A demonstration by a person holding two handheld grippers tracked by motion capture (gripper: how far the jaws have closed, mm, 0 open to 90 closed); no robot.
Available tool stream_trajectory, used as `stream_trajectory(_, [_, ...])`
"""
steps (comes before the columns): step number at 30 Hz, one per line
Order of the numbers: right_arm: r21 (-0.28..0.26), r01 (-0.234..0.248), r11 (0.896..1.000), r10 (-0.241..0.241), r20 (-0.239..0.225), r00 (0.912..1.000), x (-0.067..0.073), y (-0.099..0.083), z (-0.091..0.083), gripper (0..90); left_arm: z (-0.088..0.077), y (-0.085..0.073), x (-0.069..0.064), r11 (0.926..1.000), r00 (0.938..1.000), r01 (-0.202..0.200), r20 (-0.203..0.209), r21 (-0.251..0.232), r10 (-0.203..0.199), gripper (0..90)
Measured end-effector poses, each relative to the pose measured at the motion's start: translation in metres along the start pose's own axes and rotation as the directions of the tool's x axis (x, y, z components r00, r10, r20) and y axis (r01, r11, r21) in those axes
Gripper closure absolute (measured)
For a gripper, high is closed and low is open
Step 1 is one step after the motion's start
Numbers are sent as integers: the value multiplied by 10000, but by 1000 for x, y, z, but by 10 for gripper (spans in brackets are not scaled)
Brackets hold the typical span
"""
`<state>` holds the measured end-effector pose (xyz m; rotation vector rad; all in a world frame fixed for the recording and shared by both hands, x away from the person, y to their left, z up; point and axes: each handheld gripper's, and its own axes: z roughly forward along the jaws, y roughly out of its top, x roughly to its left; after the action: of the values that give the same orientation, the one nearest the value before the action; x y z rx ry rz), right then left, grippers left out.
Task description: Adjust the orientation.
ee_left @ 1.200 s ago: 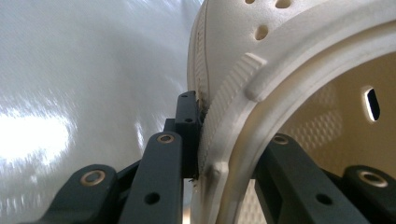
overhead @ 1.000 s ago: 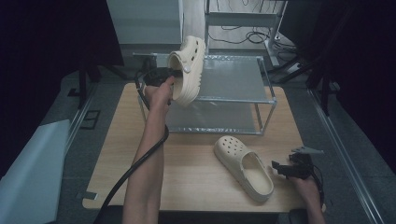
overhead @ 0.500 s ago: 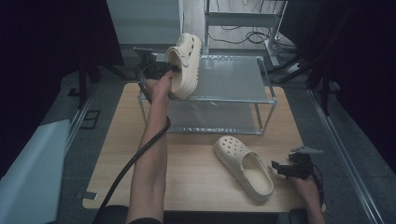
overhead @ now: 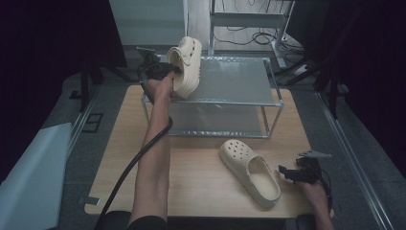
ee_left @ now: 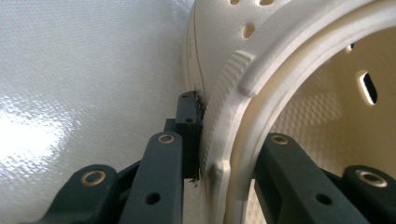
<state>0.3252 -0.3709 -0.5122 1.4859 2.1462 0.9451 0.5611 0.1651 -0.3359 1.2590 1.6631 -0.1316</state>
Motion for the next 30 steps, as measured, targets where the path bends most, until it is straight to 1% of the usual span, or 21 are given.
stream_trajectory(2, [9, -1, 10000, 1, 12, 10000, 0, 0, 0, 128, 0, 0, 1, 10000, 9999, 59, 89, -24, -59, 755])
stream_trajectory(3, [15, 8, 10000, -8, 15, 10000, 0, 0, 0, 129, 0, -1, 2, 9999, 9995, 142, 277, -85, -139, 741])
stream_trajectory(5, [18, 10, 10000, -10, 8, 10000, 1, 0, 0, 129, 1, -2, 1, 9998, 9991, 187, 392, -98, -183, 693])
stream_trajectory(7, [27, 19, 10000, -19, 10, 10000, 1, 0, 0, 129, 2, -3, -1, 9999, 9980, 156, 609, -63, -152, 628])
stream_trajectory(9, [30, 23, 10000, -23, 10, 10000, 1, 0, 0, 129, 4, -4, -6, 10000, 9978, 39, 668, -4, -38, 566])
stream_trajectory(10, [26, 22, 10000, -22, 13, 10000, 1, 0, 0, 129, 6, -5, -11, 9999, 9980, -137, 621, 2, 137, 535])
stream_trajectory(11, [26, 22, 10000, -22, 13, 10000, 1, 0, 0, 129, 6, -5, -11, 9999, 9980, -137, 621, 2, 137, 506])
stream_trajectory(12, [25, 20, 10000, -20, 7, 10000, 1, 0, 0, 129, 7, -6, -13, 9998, 9981, -196, 590, 8, 195, 506])
stream_trajectory(13, [16, 21, 10000, -21, -1, 10000, 1, 0, 0, 129, 9, -7, -15, 9995, 9966, -310, 762, -1, 309, 450])
stream_trajectory(14, [33, -2, 10000, 3, -16, 10000, 1, 0, 0, 129, 9, -7, -15, 9995, 9966, -310, 762, -1, 309, 418])
stream_trajectory(15, [33, -2, 10000, 3, -16, 10000, 1, 0, 0, 129, 10, -8, -17, 9992, 9960, -409, 794, 48, 404, 418])
stream_trajectory(16, [30, -5, 10000, 5, -17, 10000, 0, 0, 0, 129, 11, -8, -19, 9984, 9958, -521, 760, 236, 502, 361])
stream_trajectory(17, [25, 19, 10000, -19, -11, 10000, 0, 0, 0, 129, 13, -9, -21, 9976, 9956, -622, 719, 292, 599, 348])
stream_trajectory(18, [24, 27, 10000, -27, -6, 10000, 0, 0, 0, 129, 14, -10, -23, 9969, 9942, -725, 816, 322, 696, 334])
stream_trajectory(19, [29, 32, 10000, -32, -7, 10000, 0, 0, 0, 130, 14, -10, -23, 9969, 9942, -725, 816, 322, 696, 311])
stream_trajectory(22, [44, 28, 10000, -28, -16, 10000, 1, 0, 0, 130, 15, -11, -25, 9951, 9920, -938, 876, 325, 907, 289])
stream_trajectory(25, [42, 72, 10000, -72, -45, 10000, 1, 0, 0, 130, 12, -11, -22, 9959, 9886, -853, 1270, 293, 810, 273])
stream_trajectory(27, [37, 86, 10000, -86, -87, 9999, 1, 1, 0, 130, 10, -11, -20, 9958, 9848, -879, 1523, 240, 832, 273])
stream_trajectory(28, [25, 100, 9999, -100, -118, 9999, 2, 1, 1, 130, 9, -11, -19, 9958, 9839, -892, 1575, 216, 847, 251])
stream_trajectory(29, [4, 108, 9999, -108, -127, 9999, 2, 1, 0, 130, 7, -12, -18, 9932, 9801, -1130, 1669, 262, 1072, 240])
stream_trajectory(30, [4, 108, 9999, -108, -127, 9999, 2, 1, 0, 130, 7, -12, -18, 9932, 9801, -1130, 1669, 262, 1072, 223])
